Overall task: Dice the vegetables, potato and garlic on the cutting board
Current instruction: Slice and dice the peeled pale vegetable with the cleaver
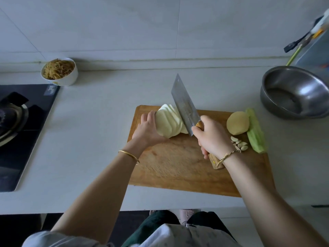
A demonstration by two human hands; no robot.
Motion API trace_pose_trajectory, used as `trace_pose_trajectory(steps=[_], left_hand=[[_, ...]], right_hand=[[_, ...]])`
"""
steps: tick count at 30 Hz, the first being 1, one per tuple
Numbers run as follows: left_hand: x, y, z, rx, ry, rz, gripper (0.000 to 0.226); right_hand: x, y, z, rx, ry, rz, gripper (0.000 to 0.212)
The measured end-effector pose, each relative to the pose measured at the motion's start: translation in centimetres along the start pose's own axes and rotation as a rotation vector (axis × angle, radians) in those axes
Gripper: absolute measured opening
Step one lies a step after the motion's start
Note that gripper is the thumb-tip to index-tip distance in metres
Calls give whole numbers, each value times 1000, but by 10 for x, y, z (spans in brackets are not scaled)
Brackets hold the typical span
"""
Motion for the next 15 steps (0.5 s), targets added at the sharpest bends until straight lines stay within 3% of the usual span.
trace_pose_trajectory(steps=[5,9,15], left_hand=[[14,-10,-5,-49,52,-17,115],[20,-10,-14,-93,146,-54,137],[16,-9,-12,-98,40,-138,130]], right_hand=[[-2,-2,-4,-34,12,4,17],[-3,-3,-7,-69,46,2,12],[-3,-2,-11,-67,103,42,17]])
Point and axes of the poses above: each hand's wrist, its own x-axis towards the middle knuckle, its own z-axis out of the back of the hand, y = z × x, the point moved 7 cm from there along x, towards the middle knuckle, and after that the axes turned 1 degree about -z, right-handed, at the moved point
